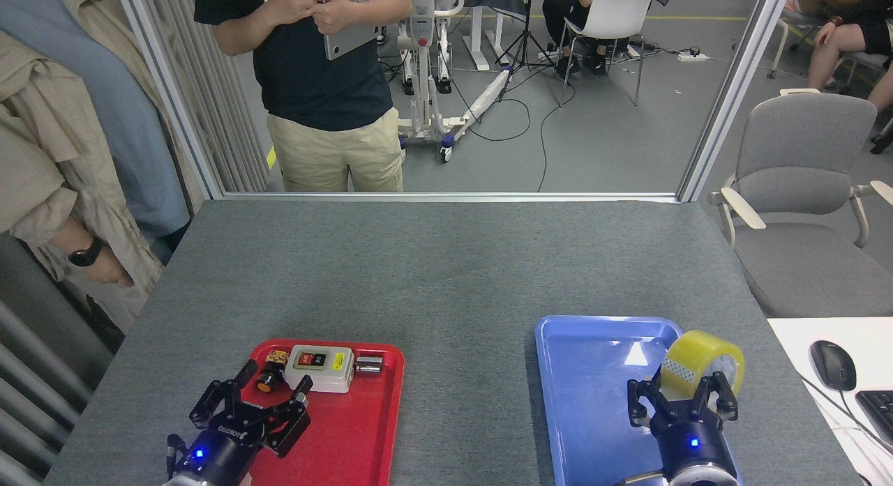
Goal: Place and move tape with both arms
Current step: 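Lower the tape into the blue tray and open the right gripper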
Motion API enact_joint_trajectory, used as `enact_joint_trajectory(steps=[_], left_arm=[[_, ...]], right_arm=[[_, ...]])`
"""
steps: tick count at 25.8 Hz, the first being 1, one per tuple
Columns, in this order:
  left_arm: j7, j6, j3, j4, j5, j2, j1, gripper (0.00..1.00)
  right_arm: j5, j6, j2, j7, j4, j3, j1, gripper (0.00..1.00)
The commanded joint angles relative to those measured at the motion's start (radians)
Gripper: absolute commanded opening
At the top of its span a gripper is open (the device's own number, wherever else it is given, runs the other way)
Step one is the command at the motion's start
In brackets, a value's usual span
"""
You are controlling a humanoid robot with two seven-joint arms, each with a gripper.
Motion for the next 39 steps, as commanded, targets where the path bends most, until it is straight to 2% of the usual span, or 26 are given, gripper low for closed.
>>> enact_joint_trajectory(steps=[1,6,10,14,20,21,22,26,28,31,39], left_arm=[[0.001,0.006,0.019,0.003,-0.006,-0.001,0.008,0.99],[-0.005,0.006,0.019,0.014,0.004,0.004,0.008,0.99],[-0.005,0.006,0.018,0.021,0.005,0.008,0.01,0.99],[-0.007,0.006,0.016,0.041,0.007,0.01,0.015,0.99],[-0.011,0.006,0.013,0.041,0.007,0.01,0.016,0.99],[-0.011,0.006,0.013,0.041,0.007,0.01,0.016,0.99],[-0.011,0.006,0.013,0.041,0.007,0.01,0.016,0.99],[-0.011,0.006,0.013,0.041,0.007,0.011,0.019,0.99],[-0.011,0.006,0.013,0.04,0.007,0.01,0.025,0.99],[-0.011,0.005,0.011,0.038,0.01,0.01,0.027,0.99],[-0.011,0.005,0.011,0.031,0.016,0.01,0.033,0.99]], right_arm=[[0.013,0.034,-0.015,0.022,0.051,0.008,-0.015,0.04],[0.002,0.006,-0.034,0.042,0.063,0.014,-0.027,0.07],[-0.002,-0.051,-0.035,0.143,0.077,0.038,-0.044,0.12],[-0.044,-0.075,-0.031,0.281,0.084,0.063,-0.049,0.15],[-0.05,-0.066,-0.028,0.327,0.086,0.104,-0.07,0.16],[-0.05,-0.066,-0.029,0.327,0.087,0.104,-0.072,0.19],[-0.048,-0.066,-0.029,0.327,0.091,0.106,-0.072,0.27],[-0.047,-0.063,-0.031,0.326,0.092,0.109,-0.073,0.72],[-0.05,-0.063,-0.031,0.324,0.092,0.109,-0.073,0.86],[-0.056,-0.051,-0.029,0.321,0.097,0.109,-0.072,0.93],[-0.077,-0.046,-0.029,0.293,0.092,0.109,-0.061,0.95]])
